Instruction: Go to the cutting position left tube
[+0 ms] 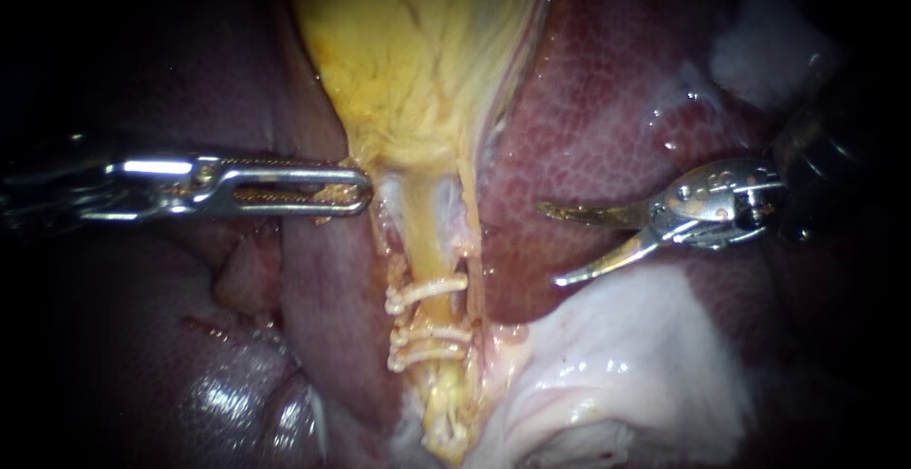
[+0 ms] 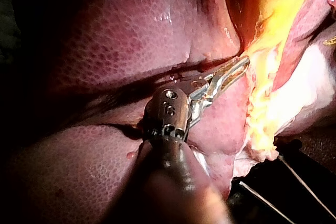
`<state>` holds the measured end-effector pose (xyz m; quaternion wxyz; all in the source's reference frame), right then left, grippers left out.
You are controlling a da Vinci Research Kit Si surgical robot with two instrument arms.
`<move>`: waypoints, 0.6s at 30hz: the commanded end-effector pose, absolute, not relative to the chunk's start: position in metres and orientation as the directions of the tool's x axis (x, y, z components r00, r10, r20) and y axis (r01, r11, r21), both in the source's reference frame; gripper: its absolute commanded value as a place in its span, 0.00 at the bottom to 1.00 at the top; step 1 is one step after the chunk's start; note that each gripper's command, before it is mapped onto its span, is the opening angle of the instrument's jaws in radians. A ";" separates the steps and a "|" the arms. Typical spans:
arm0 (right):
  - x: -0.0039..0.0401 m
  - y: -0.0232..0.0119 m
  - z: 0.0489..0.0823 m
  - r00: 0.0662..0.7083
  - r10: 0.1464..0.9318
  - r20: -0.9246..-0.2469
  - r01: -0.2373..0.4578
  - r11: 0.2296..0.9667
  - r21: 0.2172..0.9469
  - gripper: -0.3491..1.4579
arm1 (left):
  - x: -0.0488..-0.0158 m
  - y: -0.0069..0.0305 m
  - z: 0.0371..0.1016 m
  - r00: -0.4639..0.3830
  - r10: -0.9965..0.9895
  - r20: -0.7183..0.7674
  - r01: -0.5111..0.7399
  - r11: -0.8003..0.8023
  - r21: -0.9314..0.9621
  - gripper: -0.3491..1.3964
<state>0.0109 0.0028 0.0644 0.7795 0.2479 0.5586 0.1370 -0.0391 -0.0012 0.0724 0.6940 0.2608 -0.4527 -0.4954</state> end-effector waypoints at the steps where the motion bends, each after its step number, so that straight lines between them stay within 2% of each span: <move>1: 0.0110 0.0027 0.0643 0.338 0.491 -0.803 0.063 0.840 0.540 0.99 | -0.0391 -0.0012 0.0724 0.099 -0.924 0.370 0.452 0.373 0.810 0.00; 9: 0.0111 0.0027 0.0644 0.338 0.490 -0.803 0.063 0.840 0.539 0.99 | -0.0388 -0.0010 0.0718 0.100 -0.925 0.367 0.450 0.371 0.812 0.00; 18: 0.0129 0.0011 0.0662 0.344 0.479 -0.808 0.092 0.839 0.536 0.99 | -0.0346 0.0017 0.0676 0.076 -0.931 0.356 0.459 0.350 0.817 0.00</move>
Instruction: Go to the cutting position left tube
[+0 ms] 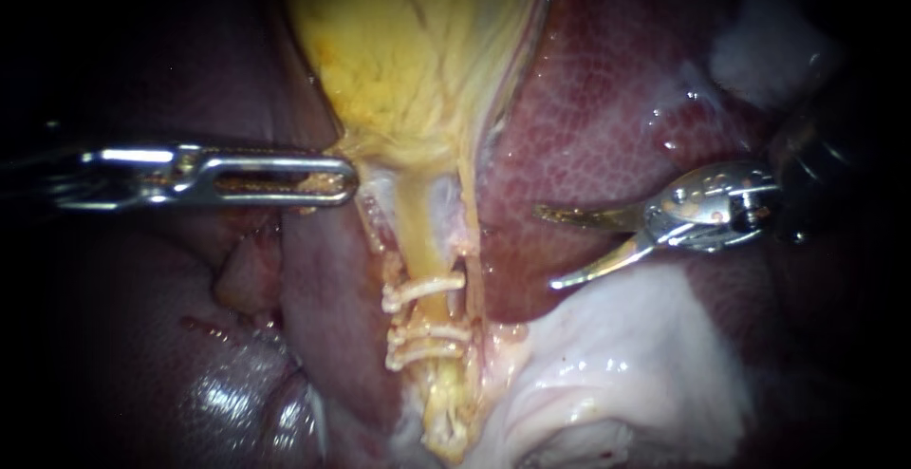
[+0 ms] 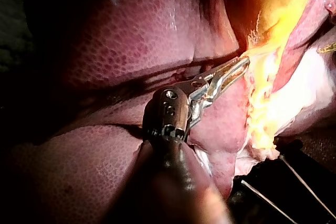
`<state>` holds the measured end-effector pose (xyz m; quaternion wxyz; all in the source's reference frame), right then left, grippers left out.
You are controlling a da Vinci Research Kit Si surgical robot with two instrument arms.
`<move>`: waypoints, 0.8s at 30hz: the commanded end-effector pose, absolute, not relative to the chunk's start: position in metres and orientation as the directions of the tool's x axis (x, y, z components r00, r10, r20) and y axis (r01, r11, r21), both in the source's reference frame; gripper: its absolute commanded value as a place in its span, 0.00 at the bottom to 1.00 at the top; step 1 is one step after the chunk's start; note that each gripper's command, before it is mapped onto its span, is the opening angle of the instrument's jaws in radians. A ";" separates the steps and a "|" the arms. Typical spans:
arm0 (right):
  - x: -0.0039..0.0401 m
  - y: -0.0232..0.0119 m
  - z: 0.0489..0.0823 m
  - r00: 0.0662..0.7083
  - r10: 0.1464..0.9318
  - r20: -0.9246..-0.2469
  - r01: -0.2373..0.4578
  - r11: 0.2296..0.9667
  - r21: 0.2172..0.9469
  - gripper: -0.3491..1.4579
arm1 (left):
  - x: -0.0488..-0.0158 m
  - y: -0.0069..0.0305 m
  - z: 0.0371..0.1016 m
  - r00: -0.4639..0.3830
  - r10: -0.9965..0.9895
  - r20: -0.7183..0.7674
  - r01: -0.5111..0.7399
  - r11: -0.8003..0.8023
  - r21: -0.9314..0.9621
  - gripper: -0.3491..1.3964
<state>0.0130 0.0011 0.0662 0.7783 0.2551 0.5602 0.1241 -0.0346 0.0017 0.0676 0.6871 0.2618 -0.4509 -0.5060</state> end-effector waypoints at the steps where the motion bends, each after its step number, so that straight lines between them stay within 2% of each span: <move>1: 0.0133 0.0008 0.0665 0.343 0.472 -0.812 0.101 0.841 0.531 0.99 | -0.0341 0.0019 0.0673 0.069 -0.934 0.352 0.461 0.343 0.819 0.00; 11: 0.0158 -0.0018 0.0690 0.362 0.499 -0.787 0.125 0.811 0.572 0.99 | -0.0329 0.0020 0.0663 0.064 -0.932 0.356 0.465 0.344 0.816 0.00; 19: 0.0190 -0.0056 0.0744 0.404 0.545 -0.735 0.146 0.755 0.640 0.99 | -0.0329 0.0016 0.0657 0.063 -0.932 0.356 0.467 0.343 0.815 0.00; 24: 0.0201 -0.0067 0.0770 0.422 0.565 -0.709 0.150 0.727 0.670 0.99 | -0.0330 0.0013 0.0651 0.059 -0.932 0.357 0.469 0.342 0.815 0.00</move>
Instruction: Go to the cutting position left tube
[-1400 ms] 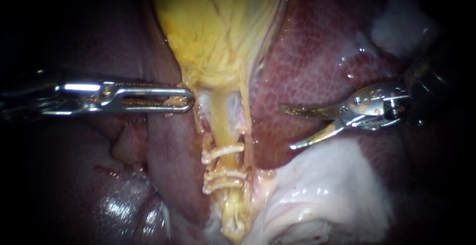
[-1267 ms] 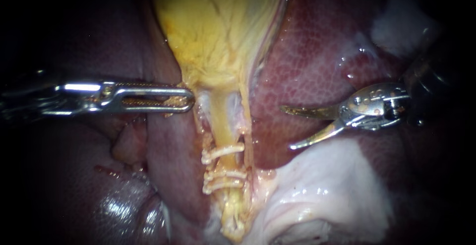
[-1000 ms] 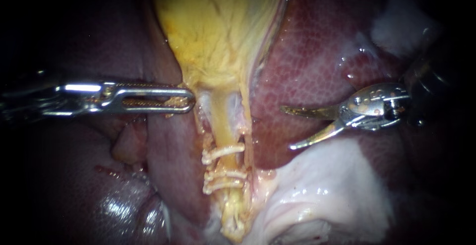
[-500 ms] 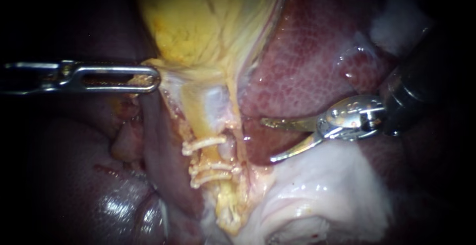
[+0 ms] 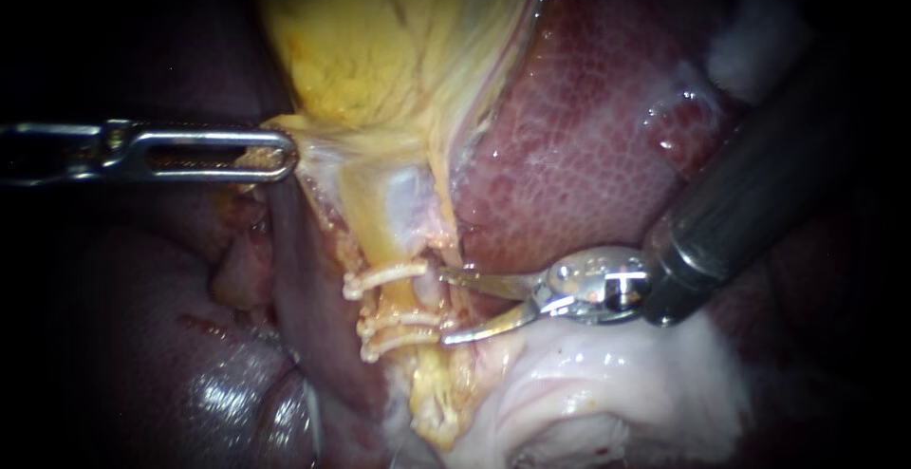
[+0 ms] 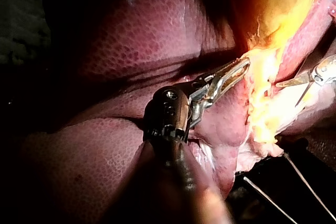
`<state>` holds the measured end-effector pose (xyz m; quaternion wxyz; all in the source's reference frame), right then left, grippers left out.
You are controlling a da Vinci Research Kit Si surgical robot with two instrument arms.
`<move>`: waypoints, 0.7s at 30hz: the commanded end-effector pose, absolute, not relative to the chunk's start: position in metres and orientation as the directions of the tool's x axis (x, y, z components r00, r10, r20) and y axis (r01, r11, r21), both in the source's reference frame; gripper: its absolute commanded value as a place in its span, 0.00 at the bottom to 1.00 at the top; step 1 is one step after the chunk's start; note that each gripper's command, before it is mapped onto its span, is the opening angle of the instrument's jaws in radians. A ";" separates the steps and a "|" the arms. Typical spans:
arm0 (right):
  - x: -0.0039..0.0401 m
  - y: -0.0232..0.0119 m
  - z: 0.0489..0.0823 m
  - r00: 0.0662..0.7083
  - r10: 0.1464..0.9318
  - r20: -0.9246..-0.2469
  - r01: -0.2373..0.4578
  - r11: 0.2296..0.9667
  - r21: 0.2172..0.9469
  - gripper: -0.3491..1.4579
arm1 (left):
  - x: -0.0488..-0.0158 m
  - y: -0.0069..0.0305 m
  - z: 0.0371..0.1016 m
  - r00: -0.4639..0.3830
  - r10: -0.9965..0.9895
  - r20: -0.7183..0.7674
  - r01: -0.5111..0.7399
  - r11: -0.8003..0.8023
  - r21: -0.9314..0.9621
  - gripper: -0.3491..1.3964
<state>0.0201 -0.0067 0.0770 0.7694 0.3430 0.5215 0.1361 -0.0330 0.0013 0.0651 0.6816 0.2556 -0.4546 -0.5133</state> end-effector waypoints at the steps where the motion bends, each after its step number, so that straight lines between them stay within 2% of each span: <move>1: 0.0203 -0.0069 0.0775 0.426 0.570 -0.702 0.147 0.722 0.676 0.99 | -0.0330 0.0012 0.0649 0.058 -0.932 0.357 0.469 0.341 0.814 0.00; 12: 0.0215 -0.0073 0.0797 0.455 0.580 -0.676 0.141 0.702 0.698 0.99 | -0.0333 0.0006 0.0639 0.056 -0.930 0.362 0.473 0.344 0.811 0.00; 21: 0.0235 -0.0070 0.0798 0.463 0.571 -0.678 0.183 0.687 0.704 0.99 | -0.0334 0.0005 0.0637 0.056 -0.931 0.362 0.471 0.344 0.812 0.00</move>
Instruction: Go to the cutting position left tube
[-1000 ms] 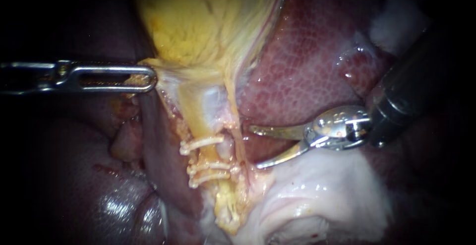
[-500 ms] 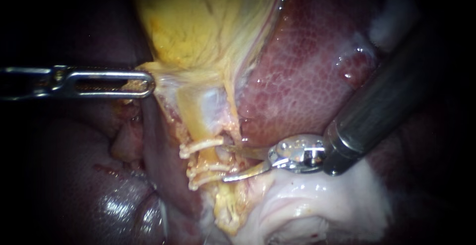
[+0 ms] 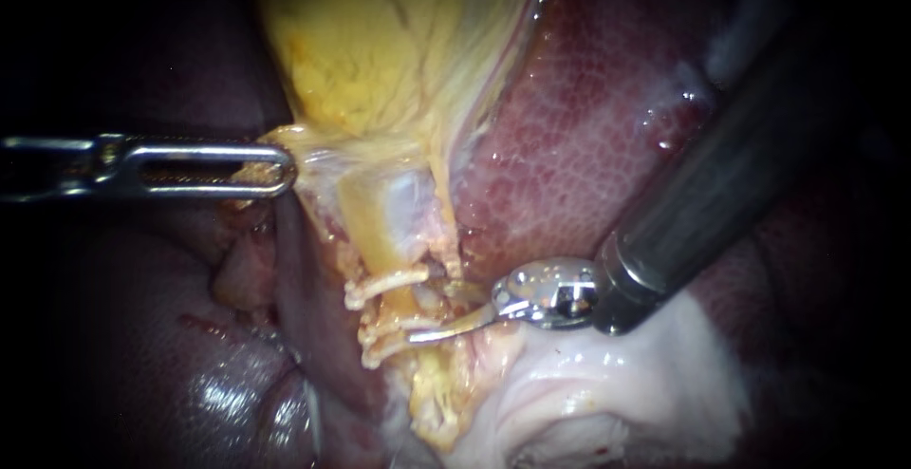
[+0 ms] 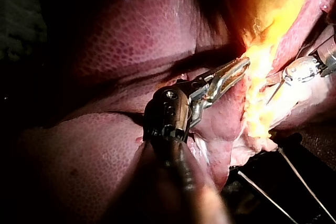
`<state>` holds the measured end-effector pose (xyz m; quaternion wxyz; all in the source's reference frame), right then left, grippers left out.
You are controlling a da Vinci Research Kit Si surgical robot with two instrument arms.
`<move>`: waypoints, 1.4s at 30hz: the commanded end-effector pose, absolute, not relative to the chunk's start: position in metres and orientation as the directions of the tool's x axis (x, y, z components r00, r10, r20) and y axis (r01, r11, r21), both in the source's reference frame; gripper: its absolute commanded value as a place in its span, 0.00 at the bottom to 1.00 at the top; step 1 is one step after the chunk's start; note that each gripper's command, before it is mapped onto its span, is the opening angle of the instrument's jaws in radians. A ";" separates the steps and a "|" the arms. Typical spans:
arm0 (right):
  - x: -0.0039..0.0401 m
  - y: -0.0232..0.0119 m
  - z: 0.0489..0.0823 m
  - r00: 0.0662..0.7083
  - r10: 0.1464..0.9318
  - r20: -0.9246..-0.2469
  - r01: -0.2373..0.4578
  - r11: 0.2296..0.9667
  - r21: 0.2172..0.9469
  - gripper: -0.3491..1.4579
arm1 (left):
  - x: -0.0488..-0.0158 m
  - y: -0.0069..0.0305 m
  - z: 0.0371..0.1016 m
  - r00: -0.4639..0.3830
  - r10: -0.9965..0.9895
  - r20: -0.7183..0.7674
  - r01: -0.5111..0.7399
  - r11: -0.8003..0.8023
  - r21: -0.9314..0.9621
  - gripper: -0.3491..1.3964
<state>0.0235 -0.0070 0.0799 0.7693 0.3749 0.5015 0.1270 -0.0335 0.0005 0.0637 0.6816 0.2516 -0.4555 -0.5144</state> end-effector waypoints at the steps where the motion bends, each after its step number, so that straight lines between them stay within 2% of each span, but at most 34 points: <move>1: 0.0237 -0.0070 0.0798 0.461 0.569 -0.681 0.192 0.685 0.703 0.99 | -0.0334 0.0005 0.0637 0.056 -0.930 0.362 0.471 0.344 0.812 0.00; 13: 0.0237 -0.0065 0.0790 0.456 0.553 -0.697 0.298 0.643 0.705 0.92 | -0.0327 0.0015 0.0655 0.062 -0.928 0.367 0.467 0.352 0.811 0.00; 23: 0.0251 -0.0064 0.0786 0.445 0.565 -0.695 0.357 0.600 0.716 0.88 | -0.0328 0.0021 0.0670 0.063 -0.927 0.368 0.465 0.354 0.812 0.00; 42: 0.0276 -0.0066 0.0791 0.424 0.611 -0.668 0.359 0.564 0.744 0.89 | -0.0344 0.0029 0.0682 0.059 -0.928 0.369 0.469 0.352 0.810 0.00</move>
